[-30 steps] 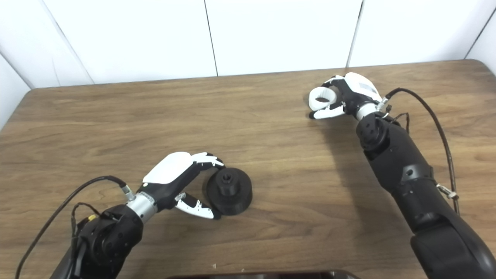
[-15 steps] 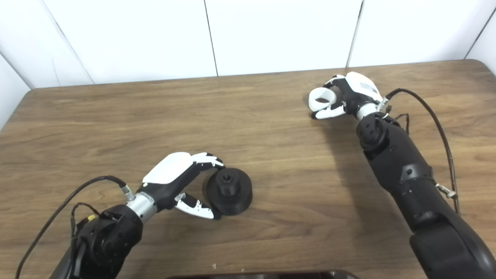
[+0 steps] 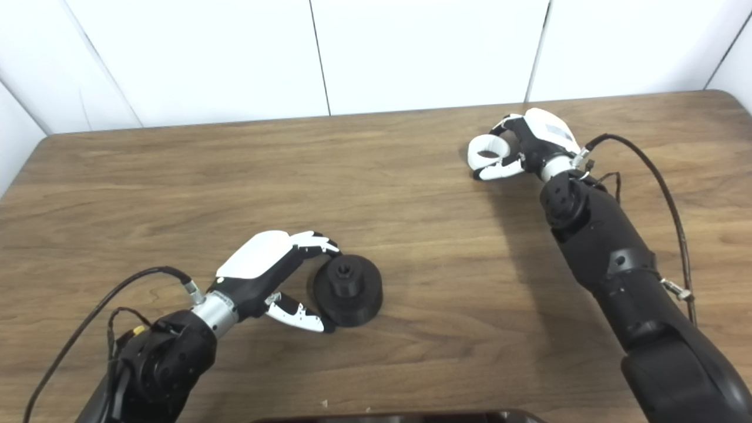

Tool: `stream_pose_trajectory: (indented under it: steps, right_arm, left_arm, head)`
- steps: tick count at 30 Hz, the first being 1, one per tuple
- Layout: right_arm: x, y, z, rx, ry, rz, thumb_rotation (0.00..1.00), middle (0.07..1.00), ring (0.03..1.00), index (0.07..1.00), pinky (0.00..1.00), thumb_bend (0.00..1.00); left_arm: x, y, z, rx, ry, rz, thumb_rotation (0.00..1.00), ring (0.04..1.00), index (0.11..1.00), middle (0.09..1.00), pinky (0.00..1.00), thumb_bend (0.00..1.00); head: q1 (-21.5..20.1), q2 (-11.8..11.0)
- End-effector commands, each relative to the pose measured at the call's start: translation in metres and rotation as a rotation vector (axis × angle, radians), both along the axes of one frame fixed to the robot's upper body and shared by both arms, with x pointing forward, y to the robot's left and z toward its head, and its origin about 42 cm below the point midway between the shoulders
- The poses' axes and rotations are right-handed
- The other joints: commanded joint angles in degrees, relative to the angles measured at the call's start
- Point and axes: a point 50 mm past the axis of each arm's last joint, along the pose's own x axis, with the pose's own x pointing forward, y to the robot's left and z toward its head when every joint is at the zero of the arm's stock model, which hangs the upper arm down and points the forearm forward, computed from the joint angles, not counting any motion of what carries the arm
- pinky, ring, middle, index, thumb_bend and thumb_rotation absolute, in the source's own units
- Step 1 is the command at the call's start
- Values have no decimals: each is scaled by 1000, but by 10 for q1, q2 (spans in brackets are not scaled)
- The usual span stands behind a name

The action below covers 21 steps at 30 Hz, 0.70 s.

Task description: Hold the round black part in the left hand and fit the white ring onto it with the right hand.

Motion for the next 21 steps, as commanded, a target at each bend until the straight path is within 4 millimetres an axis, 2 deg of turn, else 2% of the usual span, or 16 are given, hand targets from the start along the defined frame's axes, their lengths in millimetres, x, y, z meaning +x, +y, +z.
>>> stream_pose_trajectory:
  steps: [1,21]
  right_arm:
    - [10,4,34,-5,-121,32,264,899,950,677,827,713]
    - [3,2,34,18,-155,31,231,882,935,622,828,719]
  left_arm:
    - [-2,3,4,12,-5,-5,262,936,734,874,865,790]
    - [-2,2,3,7,-5,-6,261,933,732,873,864,791]
  head:
    - [-1,1]
    - [-5,2]
